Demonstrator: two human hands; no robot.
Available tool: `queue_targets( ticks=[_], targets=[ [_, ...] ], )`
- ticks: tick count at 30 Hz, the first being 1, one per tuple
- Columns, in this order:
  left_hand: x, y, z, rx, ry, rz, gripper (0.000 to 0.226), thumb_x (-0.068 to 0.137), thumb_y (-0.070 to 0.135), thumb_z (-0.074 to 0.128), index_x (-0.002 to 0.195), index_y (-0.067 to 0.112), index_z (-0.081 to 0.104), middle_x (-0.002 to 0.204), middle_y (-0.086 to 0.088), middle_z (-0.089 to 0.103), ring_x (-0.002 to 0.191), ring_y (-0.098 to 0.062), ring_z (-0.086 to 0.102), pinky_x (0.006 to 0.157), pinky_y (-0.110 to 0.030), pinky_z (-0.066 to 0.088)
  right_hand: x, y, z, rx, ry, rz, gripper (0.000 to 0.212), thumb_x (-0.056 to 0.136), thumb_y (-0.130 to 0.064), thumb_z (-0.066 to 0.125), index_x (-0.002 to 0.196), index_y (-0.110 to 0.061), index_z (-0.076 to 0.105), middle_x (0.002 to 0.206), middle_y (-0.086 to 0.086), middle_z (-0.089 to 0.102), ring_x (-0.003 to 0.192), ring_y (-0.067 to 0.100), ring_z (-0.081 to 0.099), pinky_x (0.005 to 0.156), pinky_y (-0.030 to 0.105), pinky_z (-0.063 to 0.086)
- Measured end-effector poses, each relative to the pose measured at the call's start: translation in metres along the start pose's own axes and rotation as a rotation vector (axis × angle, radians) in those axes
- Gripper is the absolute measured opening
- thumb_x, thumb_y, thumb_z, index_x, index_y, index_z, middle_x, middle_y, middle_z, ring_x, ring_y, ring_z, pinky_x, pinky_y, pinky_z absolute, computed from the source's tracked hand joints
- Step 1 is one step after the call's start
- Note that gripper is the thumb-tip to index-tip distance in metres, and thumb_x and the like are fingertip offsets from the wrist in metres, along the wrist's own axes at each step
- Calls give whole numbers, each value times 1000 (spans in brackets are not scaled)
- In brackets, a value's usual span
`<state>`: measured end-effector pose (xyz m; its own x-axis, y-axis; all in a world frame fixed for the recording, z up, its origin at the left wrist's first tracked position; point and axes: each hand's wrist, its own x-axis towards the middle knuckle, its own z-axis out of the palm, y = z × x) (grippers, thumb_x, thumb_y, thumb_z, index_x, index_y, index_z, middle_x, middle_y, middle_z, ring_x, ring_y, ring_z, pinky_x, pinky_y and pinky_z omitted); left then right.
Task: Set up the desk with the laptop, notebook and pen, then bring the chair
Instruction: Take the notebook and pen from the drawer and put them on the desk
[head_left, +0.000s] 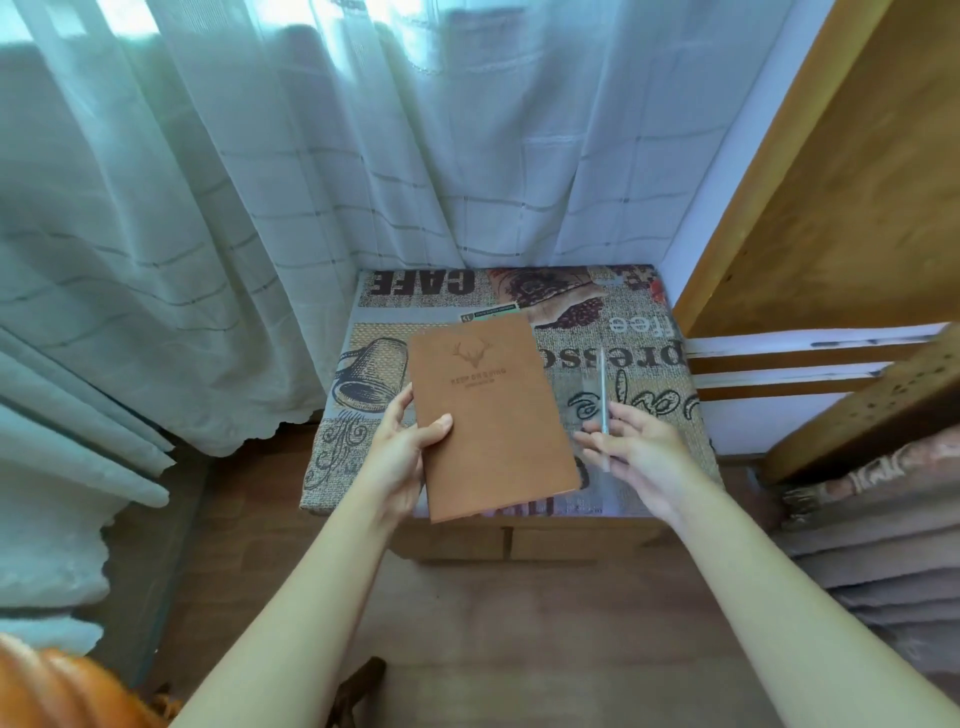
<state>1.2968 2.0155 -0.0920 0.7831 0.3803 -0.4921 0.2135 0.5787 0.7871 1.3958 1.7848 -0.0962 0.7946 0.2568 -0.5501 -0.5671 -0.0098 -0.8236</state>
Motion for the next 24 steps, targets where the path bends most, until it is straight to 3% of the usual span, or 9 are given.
queue_targets(
  ticks=[5,10,12,15,21,24],
  targets=[
    [-52,43,51,102,-129,85,66,84,-8,59,138,25,39,105,-7,73,96,-24,69,82,-38,57,-59,-69,-30,108,-110,-77,45,87,14,49,123,-12,49,92,11,63,97,33,67,79,46,56],
    [-126,81,124,145,-272,129,63,84,-5,60,133,30,43,107,-6,72,97,-24,68,87,-42,54,-150,-138,-82,127,-53,-156,13,98,-14,45,107,-12,54,96,18,71,95,36,68,89,53,50],
    [-157,94,159,141,-337,125,62,83,-6,60,130,32,46,111,-9,71,99,-28,68,91,-46,51,-189,-164,-109,114,-12,-198,17,98,-19,44,108,-9,55,99,20,71,95,35,68,86,50,52],
    [-200,106,212,134,-431,125,63,81,-8,60,129,30,47,115,-9,69,100,-28,67,82,-43,56,-246,-196,-152,101,33,-252,24,97,-21,47,113,-6,58,97,19,72,94,33,69,79,46,55],
    [-271,117,307,148,-614,84,62,82,-9,58,130,29,46,112,-12,70,88,-27,70,65,-37,59,-341,-246,-230,121,151,-356,27,96,-9,47,121,-14,55,104,16,72,96,29,69,81,46,54],
    [-292,120,351,182,-715,79,57,85,-7,57,126,31,48,110,-10,71,86,-26,70,68,-39,60,-375,-264,-259,146,215,-405,32,94,-4,49,122,-18,55,106,14,71,97,27,68,79,46,55]
  ],
)
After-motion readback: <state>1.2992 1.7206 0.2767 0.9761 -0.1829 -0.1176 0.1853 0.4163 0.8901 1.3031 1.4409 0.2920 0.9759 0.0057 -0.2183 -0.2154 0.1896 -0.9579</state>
